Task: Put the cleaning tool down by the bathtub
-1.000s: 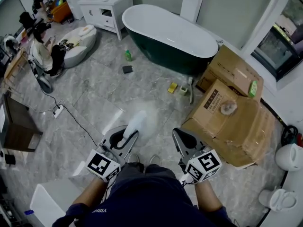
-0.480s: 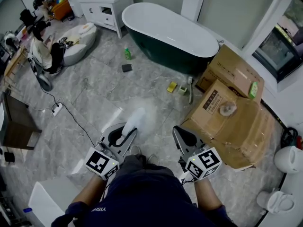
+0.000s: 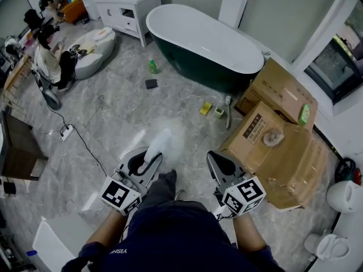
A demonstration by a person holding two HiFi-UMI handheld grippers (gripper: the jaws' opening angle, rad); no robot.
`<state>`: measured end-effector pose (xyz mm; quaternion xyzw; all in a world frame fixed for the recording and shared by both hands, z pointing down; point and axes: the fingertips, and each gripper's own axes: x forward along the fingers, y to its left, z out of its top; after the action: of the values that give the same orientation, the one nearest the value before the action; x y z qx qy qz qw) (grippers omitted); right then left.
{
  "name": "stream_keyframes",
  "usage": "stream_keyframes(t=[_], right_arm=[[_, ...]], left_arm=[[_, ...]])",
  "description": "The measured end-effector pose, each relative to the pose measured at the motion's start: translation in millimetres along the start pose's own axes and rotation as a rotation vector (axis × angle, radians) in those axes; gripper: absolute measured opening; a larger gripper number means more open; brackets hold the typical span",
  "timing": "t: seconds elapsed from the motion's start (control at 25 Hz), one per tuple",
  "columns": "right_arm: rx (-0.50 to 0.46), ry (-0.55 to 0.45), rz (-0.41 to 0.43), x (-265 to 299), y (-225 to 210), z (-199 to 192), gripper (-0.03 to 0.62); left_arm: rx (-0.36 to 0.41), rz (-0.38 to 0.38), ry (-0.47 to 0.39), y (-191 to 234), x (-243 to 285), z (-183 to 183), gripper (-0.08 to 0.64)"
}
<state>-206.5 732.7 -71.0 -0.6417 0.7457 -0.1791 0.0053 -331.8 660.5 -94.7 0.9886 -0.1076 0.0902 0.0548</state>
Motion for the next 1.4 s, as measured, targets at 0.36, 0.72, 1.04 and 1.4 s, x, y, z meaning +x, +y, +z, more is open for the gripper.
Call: stream_keyframes(t=[0.36,0.72,1.04,1.4], right_arm=[[0.001,0.016,-0.020,56,-34,11,0.005],[0.016,0.024,-0.031,138,-58,36,0.005],[0.023,0.031,-0.044,208,-70,57,0.005],[0.037,0.036,-0.067,263,-83,72,0.005]], left_arm=[[-0.013,-0.010,0.006,59,40,-1,0.106],[-0.016,-0.039,0.022,141,78,10,0.106],[-0.014,-0.064,0.030,212,103,17,0.106],[-0.042,-0.071,0.026,270,119,22,0.106]])
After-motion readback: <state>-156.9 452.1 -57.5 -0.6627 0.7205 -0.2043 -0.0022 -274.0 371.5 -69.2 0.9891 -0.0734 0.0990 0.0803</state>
